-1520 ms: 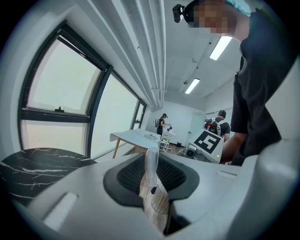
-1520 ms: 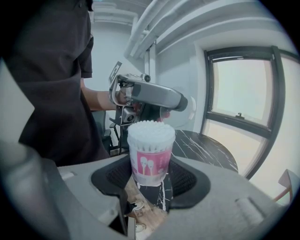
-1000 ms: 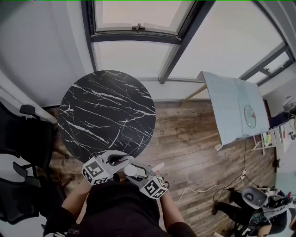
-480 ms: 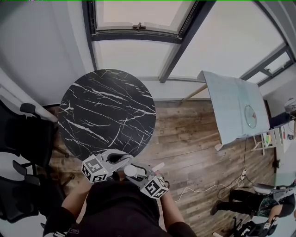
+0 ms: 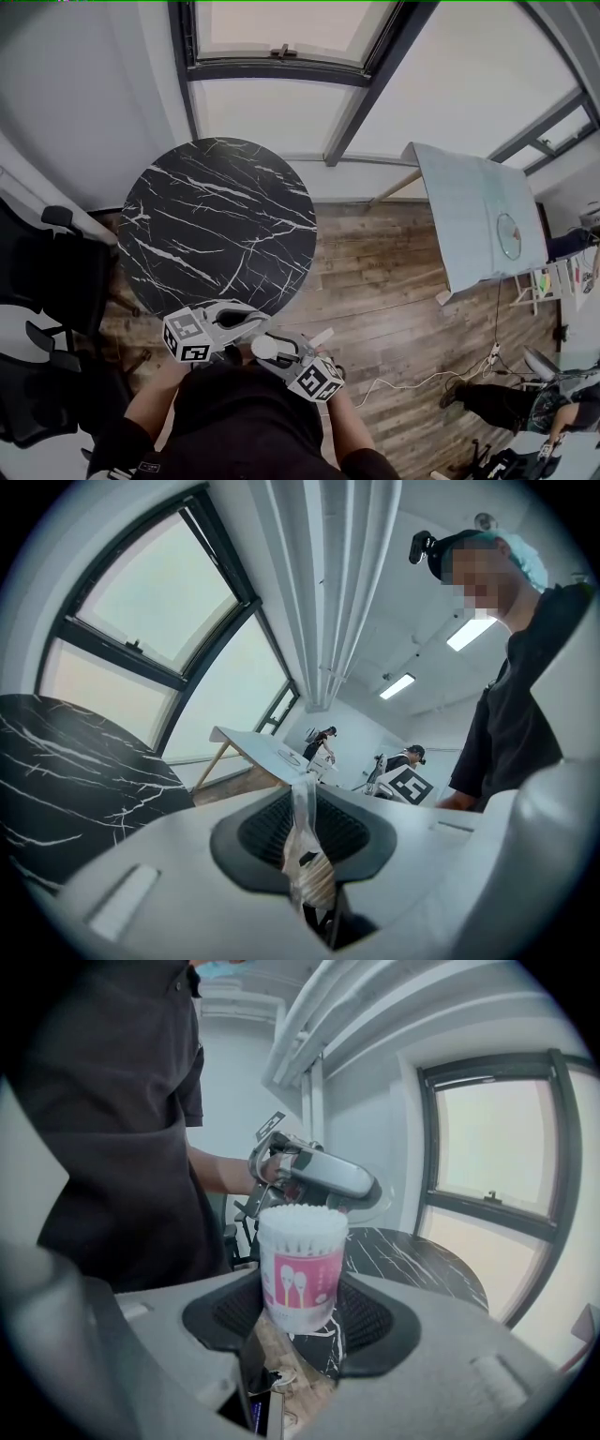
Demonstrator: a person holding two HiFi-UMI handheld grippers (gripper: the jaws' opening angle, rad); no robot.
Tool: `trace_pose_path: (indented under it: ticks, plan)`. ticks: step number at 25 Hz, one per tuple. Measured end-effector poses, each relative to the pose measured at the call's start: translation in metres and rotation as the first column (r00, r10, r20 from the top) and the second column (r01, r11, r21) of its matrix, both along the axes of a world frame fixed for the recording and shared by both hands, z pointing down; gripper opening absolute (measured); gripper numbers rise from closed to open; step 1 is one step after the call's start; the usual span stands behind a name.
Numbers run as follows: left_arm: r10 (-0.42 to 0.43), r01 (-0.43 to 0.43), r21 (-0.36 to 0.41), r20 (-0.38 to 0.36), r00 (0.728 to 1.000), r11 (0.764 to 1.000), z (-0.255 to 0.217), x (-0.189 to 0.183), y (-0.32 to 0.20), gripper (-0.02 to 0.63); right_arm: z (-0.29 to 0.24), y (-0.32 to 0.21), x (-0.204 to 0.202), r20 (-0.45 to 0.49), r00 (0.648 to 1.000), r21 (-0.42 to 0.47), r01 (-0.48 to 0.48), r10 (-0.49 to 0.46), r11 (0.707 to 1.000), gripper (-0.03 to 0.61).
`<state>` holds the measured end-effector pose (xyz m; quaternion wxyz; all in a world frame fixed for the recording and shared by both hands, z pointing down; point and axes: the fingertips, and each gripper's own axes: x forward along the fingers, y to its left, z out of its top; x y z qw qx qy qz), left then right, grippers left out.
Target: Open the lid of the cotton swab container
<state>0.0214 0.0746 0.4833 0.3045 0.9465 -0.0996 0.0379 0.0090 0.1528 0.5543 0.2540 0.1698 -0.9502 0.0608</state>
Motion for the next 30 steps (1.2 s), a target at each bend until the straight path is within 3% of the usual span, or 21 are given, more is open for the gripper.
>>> trace_pose_path:
  ticks: [2, 7, 12, 22, 30]
  plan:
    - [-0.002, 0.002, 0.015, 0.007, 1.000, 1.000, 0.002, 0.001, 0.001, 0.065, 0.002, 0.001, 0.003, -0.004, 1.000, -0.006, -0.007, 0.007, 1.000, 0.242]
    - [-0.017, 0.017, 0.042, 0.008, 1.000, 0.999, 0.000, 0.000, -0.003, 0.166, 0.001, 0.001, 0.005, 0.012, 1.000, -0.015, -0.021, 0.022, 1.000, 0.242]
    - [-0.011, 0.012, 0.045, -0.005, 1.000, 0.999, -0.002, -0.001, -0.002, 0.193, 0.003, -0.002, 0.010, 0.009, 0.999, -0.023, -0.040, 0.041, 0.999, 0.242]
    - [-0.044, 0.046, 0.070, -0.035, 0.998, 0.996, -0.010, -0.002, -0.003, 0.202, -0.001, -0.032, 0.028, 0.022, 0.989, -0.027, -0.146, 0.146, 0.989, 0.242]
    - [-0.132, 0.128, 0.149, 0.018, 0.991, 0.981, -0.008, -0.012, -0.012, 0.184, 0.005, -0.058, 0.038, -0.024, 0.967, -0.047, -0.254, 0.253, 0.966, 0.244]
